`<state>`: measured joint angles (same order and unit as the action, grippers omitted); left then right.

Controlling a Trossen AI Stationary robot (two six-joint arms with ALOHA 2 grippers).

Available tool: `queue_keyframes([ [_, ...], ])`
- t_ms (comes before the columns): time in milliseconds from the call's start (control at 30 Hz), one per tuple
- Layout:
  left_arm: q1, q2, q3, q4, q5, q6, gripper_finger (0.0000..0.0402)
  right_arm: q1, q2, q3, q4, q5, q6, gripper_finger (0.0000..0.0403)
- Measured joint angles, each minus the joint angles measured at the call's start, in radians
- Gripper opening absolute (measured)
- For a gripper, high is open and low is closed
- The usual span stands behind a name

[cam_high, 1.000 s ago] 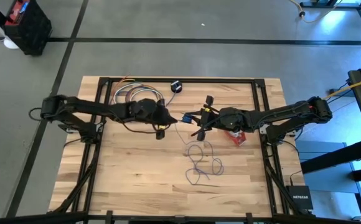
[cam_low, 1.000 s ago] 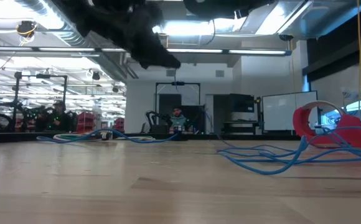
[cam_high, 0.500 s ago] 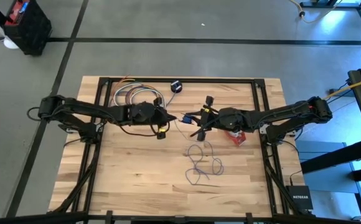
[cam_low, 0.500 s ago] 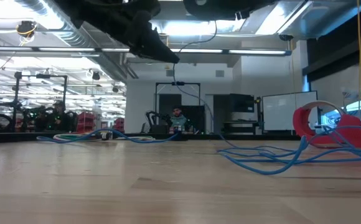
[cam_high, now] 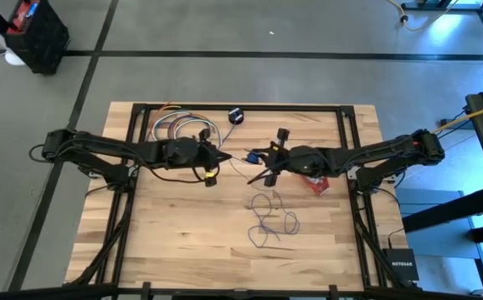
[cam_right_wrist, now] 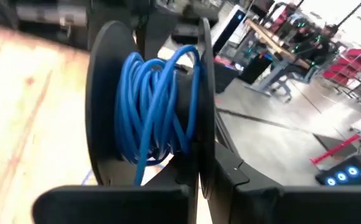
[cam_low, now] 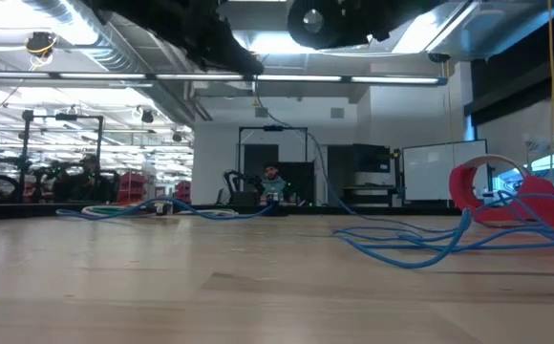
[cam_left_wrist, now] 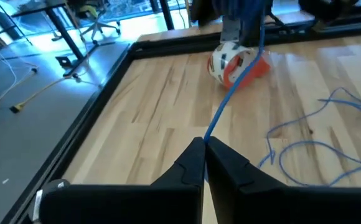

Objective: Coil cords
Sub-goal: Coil the blue wire onto the spool

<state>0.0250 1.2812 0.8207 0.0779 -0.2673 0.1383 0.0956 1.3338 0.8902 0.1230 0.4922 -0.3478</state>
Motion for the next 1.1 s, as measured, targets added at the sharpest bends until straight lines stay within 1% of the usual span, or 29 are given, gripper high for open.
queue_keyframes([
  [67,0.0,-0.011,0.0,0.004,-0.015,-0.003,0.0005,-0.009,0.002,0.0,-0.035,-0.02,0.0,0.0019],
  [233,0.0,-0.018,0.0,-0.006,-0.055,-0.01,0.0005,-0.057,0.044,0.0,-0.024,-0.046,0.012,0.0019],
  [300,0.0,-0.018,0.0,-0.021,-0.092,-0.011,0.0005,-0.075,0.064,0.0,-0.03,-0.059,0.014,0.0019],
  [367,0.0,-0.018,0.0,-0.017,-0.128,-0.012,0.0005,-0.088,0.081,0.0,-0.034,-0.059,0.014,0.0019],
  [467,0.001,-0.018,0.0,-0.022,-0.143,-0.024,0.0005,-0.098,0.09,0.0,-0.016,-0.056,0.006,0.0019],
  [567,0.002,-0.017,0.0,-0.07,-0.141,-0.032,0.0005,-0.096,0.083,0.0,0.047,-0.026,0.004,0.0019],
  [633,0.001,-0.016,0.0,-0.071,-0.131,-0.033,0.0005,-0.095,0.074,0.0,0.078,-0.014,0.006,0.0019],
  [733,-0.006,-0.016,0.0,-0.029,-0.104,-0.028,0.0005,-0.095,0.073,0.0,0.076,-0.014,0.016,0.0019],
  [900,-0.031,-0.016,0.0,0.014,-0.102,-0.004,0.0005,-0.096,0.074,0.0,0.07,-0.007,0.027,0.0019],
  [1000,-0.054,-0.015,0.0,0.085,-0.1,0.005,0.0005,-0.096,0.074,0.0,0.071,-0.003,0.044,0.0019],
  [1100,-0.07,-0.015,0.0,0.139,-0.031,0.024,0.0005,-0.097,0.081,0.0,0.112,-0.001,0.056,0.0019],
])
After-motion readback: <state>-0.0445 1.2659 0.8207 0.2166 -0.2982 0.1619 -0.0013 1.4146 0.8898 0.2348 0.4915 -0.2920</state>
